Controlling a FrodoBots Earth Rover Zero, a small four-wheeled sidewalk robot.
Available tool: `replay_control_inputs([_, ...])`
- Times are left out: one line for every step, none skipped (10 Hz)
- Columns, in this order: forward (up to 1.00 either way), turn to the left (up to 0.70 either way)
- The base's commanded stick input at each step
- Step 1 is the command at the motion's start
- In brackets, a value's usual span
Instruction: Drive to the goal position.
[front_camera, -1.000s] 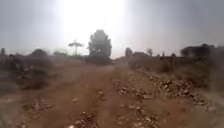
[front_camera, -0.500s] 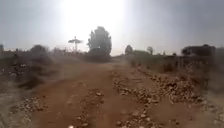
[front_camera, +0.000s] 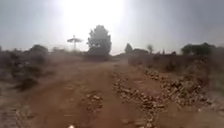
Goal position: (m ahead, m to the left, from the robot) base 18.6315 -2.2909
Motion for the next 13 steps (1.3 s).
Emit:
replay_control_inputs([0.45, 0.00])
replay_control_inputs([0.45, 0.00])
replay_control_inputs([0.45, 0.00])
replay_control_inputs([0.45, 0.00])
replay_control_inputs([0.45, 0.00])
replay_control_inputs([0.45, 0.00])
replay_control_inputs([0.45, 0.00])
replay_control_inputs([0.45, 0.00])
replay_control_inputs([0.45, 0.00])
replay_control_inputs([0.45, 0.00])
replay_control_inputs([0.45, 0.00])
replay_control_inputs([0.45, 0.06])
replay_control_inputs([0.45, 0.17])
